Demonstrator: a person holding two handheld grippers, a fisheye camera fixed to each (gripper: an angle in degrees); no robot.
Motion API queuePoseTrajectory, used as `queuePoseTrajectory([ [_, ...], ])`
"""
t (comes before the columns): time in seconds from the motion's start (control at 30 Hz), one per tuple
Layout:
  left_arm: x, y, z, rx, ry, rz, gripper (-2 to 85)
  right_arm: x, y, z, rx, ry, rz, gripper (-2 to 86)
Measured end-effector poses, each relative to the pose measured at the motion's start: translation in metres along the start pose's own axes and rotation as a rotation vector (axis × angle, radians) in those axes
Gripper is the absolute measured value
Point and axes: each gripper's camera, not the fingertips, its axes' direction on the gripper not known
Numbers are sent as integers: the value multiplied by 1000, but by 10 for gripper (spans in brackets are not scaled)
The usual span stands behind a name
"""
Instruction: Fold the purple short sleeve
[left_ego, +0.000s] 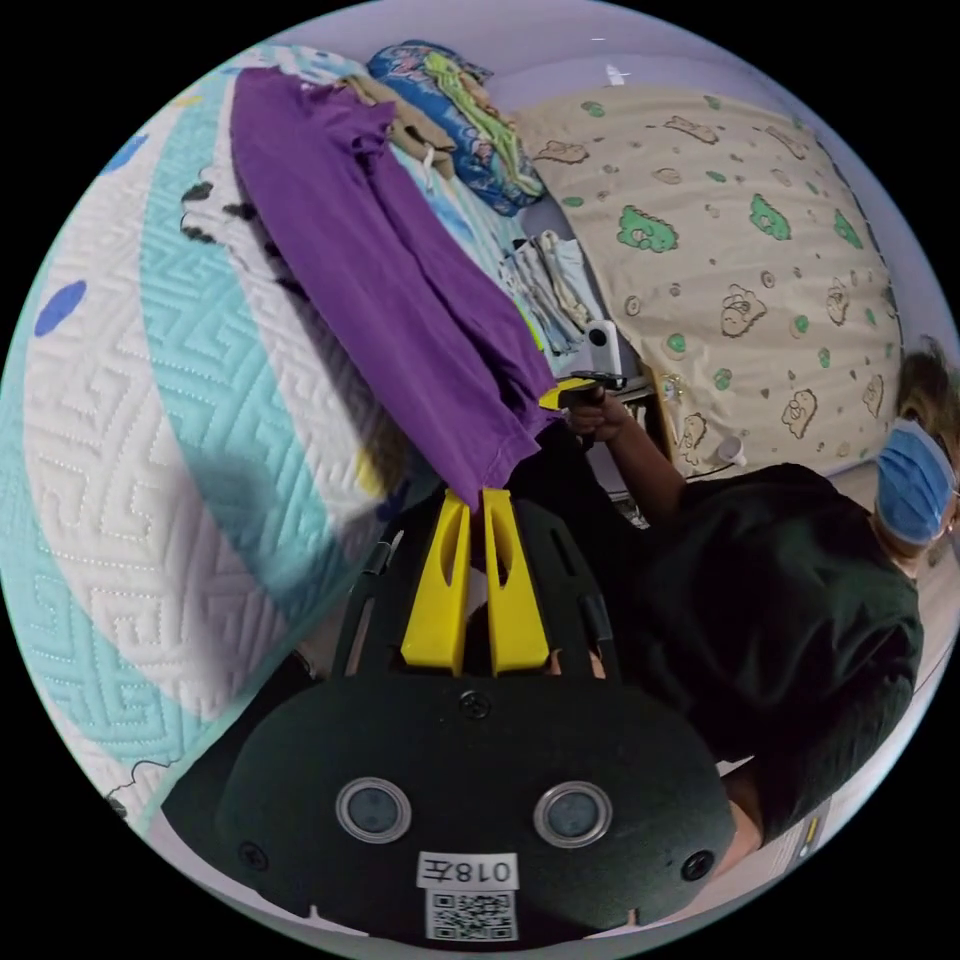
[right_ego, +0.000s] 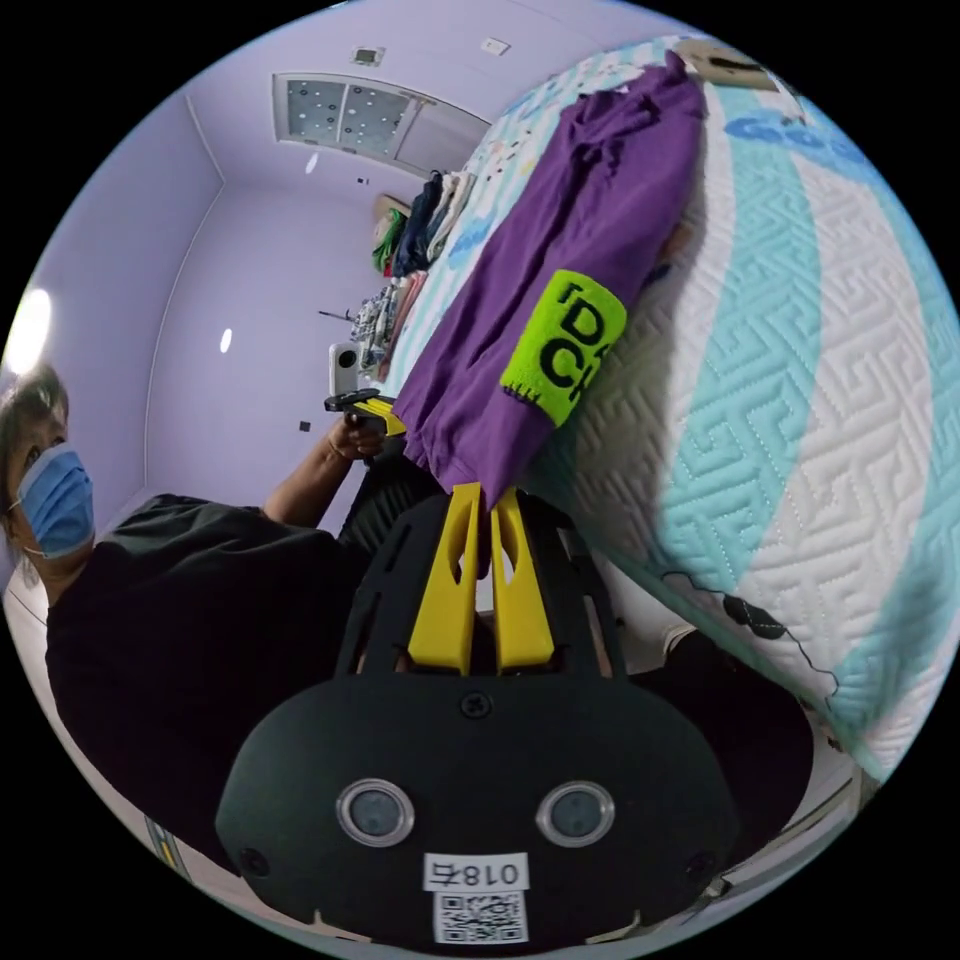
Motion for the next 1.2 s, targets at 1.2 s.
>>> queuePoseTrajectory([
  [1.2,-251,-289,-144,411,101,-241,-8,196,-344,-105,235,-207,134,2],
])
